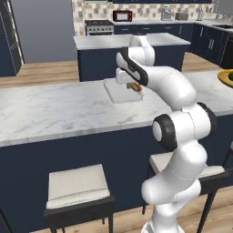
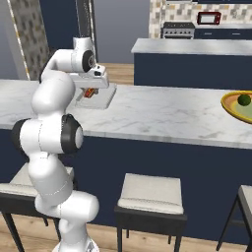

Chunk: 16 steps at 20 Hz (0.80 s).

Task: Place one cooked food and one vegetable from the large plate to each tupperware container.

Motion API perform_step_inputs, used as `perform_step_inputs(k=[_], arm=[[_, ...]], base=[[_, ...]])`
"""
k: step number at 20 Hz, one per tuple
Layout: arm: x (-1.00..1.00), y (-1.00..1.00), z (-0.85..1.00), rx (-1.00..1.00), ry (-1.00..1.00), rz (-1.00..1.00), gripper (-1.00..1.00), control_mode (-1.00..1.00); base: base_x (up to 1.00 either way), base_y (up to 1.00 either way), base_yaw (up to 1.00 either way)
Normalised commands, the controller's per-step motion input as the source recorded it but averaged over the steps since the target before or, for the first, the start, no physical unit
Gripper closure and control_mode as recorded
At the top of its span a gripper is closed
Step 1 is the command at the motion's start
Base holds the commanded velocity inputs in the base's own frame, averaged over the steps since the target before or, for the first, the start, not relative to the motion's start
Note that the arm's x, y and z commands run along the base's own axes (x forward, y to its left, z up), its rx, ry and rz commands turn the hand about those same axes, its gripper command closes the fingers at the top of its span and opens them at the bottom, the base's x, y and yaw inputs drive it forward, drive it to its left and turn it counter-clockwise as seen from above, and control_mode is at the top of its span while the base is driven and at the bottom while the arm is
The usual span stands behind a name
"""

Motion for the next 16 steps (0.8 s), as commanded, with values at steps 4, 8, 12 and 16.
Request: perform_step_inputs(k=[4, 8, 12, 16], arm=[[0.82, 0.0, -0.08, 0.0, -0.05, -0.01, 1.0, -1.0], [0.76, -0.03, -0.05, 0.0, 0.0, 0.04, 1.0, -1.0], [0.32, -0.23, -0.19, 0.0, 0.01, 0.07, 1.0, -1.0], [0.01, -0.21, -0.32, -0.04, 0.01, 0.02, 1.0, -1.0]], base=[[0.0, 0.0, 0.0], [0.0, 0.0, 0.0], [0.0, 0.0, 0.0], [0.0, 0.0, 0.0]])
